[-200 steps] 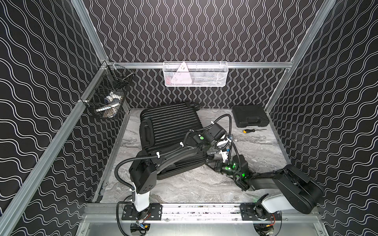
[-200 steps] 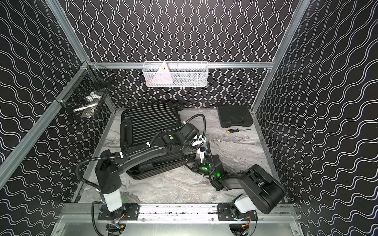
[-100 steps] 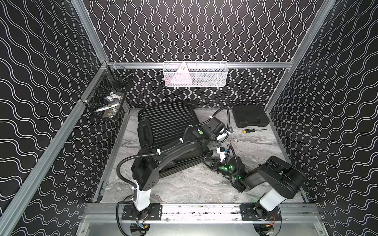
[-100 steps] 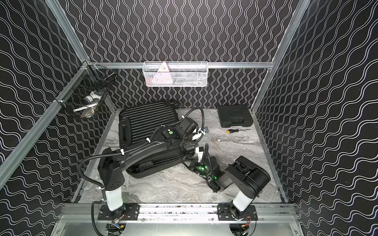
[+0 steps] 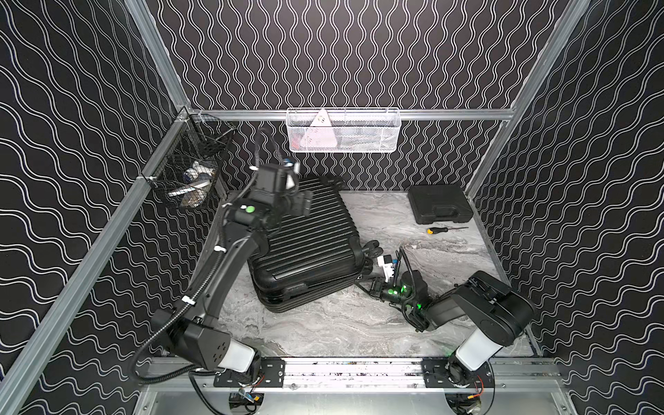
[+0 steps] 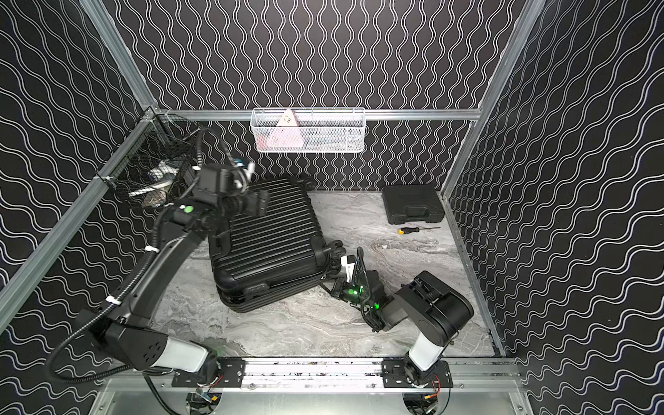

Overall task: Close the suitcase zippers
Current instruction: Adjust the suitcase at the center of the board, then pick up the suitcase from the center of the board.

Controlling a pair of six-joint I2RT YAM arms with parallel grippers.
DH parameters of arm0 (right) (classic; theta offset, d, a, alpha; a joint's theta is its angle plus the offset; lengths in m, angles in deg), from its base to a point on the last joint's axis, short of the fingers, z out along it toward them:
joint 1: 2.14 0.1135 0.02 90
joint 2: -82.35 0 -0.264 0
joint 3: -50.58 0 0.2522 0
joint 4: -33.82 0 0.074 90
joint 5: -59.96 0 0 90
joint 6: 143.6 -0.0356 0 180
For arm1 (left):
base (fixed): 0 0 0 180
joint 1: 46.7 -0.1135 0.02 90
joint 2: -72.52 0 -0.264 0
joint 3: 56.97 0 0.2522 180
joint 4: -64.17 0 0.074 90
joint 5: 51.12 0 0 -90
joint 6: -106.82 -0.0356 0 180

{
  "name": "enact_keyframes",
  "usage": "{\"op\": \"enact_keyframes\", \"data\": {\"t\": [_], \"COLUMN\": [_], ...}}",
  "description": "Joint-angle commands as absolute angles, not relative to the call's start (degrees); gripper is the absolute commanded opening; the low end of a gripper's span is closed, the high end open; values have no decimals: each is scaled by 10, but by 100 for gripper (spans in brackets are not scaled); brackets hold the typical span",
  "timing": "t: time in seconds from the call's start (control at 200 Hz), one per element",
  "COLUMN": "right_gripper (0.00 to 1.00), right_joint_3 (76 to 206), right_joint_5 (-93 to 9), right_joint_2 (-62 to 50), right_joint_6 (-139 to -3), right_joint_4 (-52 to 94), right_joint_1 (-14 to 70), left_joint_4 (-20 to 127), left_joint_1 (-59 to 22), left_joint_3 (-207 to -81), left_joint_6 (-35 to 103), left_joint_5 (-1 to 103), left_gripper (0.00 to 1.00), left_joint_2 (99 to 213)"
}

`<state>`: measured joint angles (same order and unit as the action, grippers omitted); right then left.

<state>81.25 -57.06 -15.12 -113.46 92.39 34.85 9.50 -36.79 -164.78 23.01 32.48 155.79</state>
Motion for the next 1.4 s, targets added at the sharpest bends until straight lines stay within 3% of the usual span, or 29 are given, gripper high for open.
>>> {"op": "enact_keyframes", "data": {"t": [0.0,0.155,0.295,0.52,0.611,0.701,0.901,1.106,1.221,1.391], "right_gripper": [0,0,0,0,0,0,0,0,0,0], "right_joint_3": [816,817,821,823,823,824,833,850,861,884], "right_joint_5": [-558,-557,-557,-560,-560,-558,-558,-555,-549,-543], "right_joint_2": [-166,-166,-154,-149,-149,-146,-118,-75,-44,6], "right_joint_6": [-1148,-1144,-1135,-1133,-1133,-1129,-1105,-1060,-1027,-956], "right_joint_4": [895,890,871,863,863,853,802,712,654,565], "right_joint_1": [347,347,347,347,347,347,347,348,353,375], "left_joint_4": [17,8,13,39,42,49,39,59,65,67], "left_joint_1": [-448,-565,-604,-606,-606,-605,-589,-559,-553,-543], "left_joint_3": [-1638,-1599,-1554,-1518,-1509,-1494,-1481,-1469,-1462,-1464], "left_joint_6": [304,334,349,346,347,355,428,549,621,716], "left_joint_5": [306,379,413,458,465,478,457,427,423,431], "left_gripper": [91,89,84,73,59,52,49,17,10,9], "left_joint_2": [1556,1562,1582,1613,1616,1613,1608,1559,1543,1540]}}
